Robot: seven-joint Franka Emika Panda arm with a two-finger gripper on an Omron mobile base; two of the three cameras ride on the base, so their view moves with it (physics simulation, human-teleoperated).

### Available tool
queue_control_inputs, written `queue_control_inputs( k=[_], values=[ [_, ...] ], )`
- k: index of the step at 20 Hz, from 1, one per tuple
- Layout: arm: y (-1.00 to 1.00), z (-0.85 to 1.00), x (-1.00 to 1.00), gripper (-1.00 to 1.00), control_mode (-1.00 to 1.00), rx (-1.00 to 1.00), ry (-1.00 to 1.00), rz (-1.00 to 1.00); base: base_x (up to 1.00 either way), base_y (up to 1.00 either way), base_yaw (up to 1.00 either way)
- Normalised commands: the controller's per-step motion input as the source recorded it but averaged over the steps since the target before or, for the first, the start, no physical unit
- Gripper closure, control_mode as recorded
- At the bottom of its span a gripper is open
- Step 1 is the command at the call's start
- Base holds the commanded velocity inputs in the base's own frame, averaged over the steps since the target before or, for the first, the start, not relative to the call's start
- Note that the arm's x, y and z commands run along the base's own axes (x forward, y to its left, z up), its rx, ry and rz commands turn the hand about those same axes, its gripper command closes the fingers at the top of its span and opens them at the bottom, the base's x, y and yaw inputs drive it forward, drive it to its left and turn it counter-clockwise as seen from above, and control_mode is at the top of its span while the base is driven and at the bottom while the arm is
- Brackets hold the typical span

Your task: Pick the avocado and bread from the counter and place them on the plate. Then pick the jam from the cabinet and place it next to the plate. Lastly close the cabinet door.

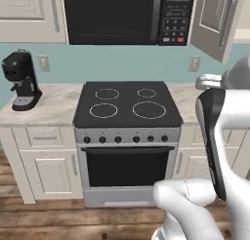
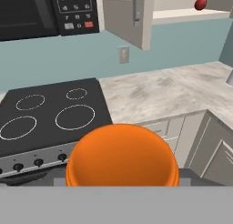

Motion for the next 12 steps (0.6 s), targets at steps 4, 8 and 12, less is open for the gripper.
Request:
queue_control_inputs(
  k=[4,8,12],
  values=[
    [0.00,0.00,0.00,1.00,1.00,0.00,0.00,0.00,-0.27,0.63,0.06],
    [0.00,0.00,0.00,1.00,1.00,0.00,0.00,0.00,-0.26,0.61,0.12],
    [0.00,0.00,0.00,1.00,1.00,0.00,0.00,0.00,-0.29,0.59,0.16]
  ],
)
